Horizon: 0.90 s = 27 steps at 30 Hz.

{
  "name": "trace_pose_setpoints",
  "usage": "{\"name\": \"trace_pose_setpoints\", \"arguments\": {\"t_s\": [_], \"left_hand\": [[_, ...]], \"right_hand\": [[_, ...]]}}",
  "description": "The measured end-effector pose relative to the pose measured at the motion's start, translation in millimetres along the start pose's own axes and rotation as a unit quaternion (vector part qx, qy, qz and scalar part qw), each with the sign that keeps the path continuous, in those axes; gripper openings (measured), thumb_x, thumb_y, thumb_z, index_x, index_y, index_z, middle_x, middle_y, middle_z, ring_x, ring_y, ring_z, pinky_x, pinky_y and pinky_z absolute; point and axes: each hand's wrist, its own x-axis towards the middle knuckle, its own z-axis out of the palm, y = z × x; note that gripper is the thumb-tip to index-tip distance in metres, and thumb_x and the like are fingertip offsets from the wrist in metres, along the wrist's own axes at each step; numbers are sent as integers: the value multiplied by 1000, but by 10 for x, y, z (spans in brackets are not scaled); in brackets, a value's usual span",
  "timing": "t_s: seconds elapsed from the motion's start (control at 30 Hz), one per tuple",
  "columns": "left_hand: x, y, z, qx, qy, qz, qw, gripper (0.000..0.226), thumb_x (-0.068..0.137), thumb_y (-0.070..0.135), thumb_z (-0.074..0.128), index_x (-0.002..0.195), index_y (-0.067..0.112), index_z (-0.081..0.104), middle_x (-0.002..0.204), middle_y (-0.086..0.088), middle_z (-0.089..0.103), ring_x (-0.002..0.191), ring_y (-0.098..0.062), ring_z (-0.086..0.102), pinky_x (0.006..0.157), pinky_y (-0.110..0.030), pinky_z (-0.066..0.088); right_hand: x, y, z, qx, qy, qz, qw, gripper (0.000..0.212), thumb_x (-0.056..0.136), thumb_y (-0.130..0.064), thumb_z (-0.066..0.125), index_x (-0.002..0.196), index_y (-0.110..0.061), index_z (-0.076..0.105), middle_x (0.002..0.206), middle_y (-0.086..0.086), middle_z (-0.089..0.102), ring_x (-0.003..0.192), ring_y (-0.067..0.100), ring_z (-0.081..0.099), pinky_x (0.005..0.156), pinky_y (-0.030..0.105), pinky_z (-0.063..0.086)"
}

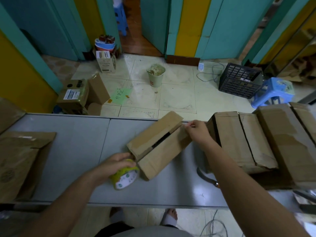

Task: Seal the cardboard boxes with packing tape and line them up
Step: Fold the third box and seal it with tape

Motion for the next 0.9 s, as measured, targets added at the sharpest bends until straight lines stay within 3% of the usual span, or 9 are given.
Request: {"name": "trace_pose_setpoints", "arguments": {"t_s": [0.13, 0.3, 0.43, 0.53, 0.63, 0.7, 0.8, 0.9], "left_hand": [[167, 233, -616, 111, -73, -8, 991, 43, 85, 26, 86, 125, 27, 71, 117, 7, 80, 107, -17, 77, 83, -22, 59], [350, 607, -992, 203, -124, -5, 971, 66, 79, 29, 83, 141, 16, 65, 132, -6, 74, 122, -30, 71, 110, -46, 53], [367, 836, -1034, 268, -157, -13, 950, 74, 74, 35, 89, 142, 16, 65, 135, -6, 73, 124, -30, 69, 115, -50, 49], [332, 908, -1064, 318, -142, -15, 937, 84, 63, 53, 92, 137, 21, 68, 132, -1, 73, 121, -22, 71, 111, -43, 54], [268, 897, -1117, 353, -91, 8, 931, 57, 72, 56, 90, 120, 29, 76, 118, 6, 76, 109, -13, 73, 90, -27, 59], [235, 864, -1127, 364, -69, 34, 928, 37, 84, 54, 84, 106, 24, 81, 107, -1, 79, 97, -16, 73, 80, -30, 56], [193, 886, -1031, 366, -62, 55, 927, 33, 96, 45, 75, 97, 12, 79, 100, -18, 75, 74, -19, 60, 66, -30, 46], [163, 974, -877, 440, -34, 67, 895, 29, 94, 48, 77, 94, 20, 77, 93, -4, 73, 79, -14, 62, 72, -31, 45]], "right_hand": [[-485, 132, 140, 98, 50, 45, 993, 19, 104, -18, 61, 90, -8, 69, 91, 15, 72, 87, 27, 66, 76, 38, 54], [-1196, 332, 477, 219, 129, 95, 962, 13, 102, -22, 65, 91, -15, 68, 88, 7, 72, 79, 20, 64, 64, 31, 48], [-1436, 380, 490, 241, 155, 79, 955, 7, 101, -19, 68, 96, -15, 71, 88, 5, 73, 78, 17, 65, 68, 28, 48], [-1434, 318, 425, 244, 178, 59, 952, 6, 99, -18, 70, 95, -14, 73, 86, 5, 73, 79, 11, 67, 69, 24, 49], [-1417, 280, 407, 228, 187, 28, 955, 5, 97, -17, 73, 93, -16, 74, 81, 0, 73, 71, 2, 66, 63, 15, 51], [-1384, 268, 375, 245, 183, 27, 952, 5, 97, -14, 73, 93, -13, 76, 79, 4, 72, 70, 8, 65, 63, 18, 52], [-1307, 262, 277, 272, 171, 38, 946, 10, 97, -13, 72, 98, -4, 76, 75, 6, 66, 65, 14, 56, 59, 23, 47], [-1211, 271, 139, 292, 183, 46, 938, 15, 99, -12, 69, 104, 2, 74, 79, 9, 65, 71, 16, 58, 61, 22, 51]]}}
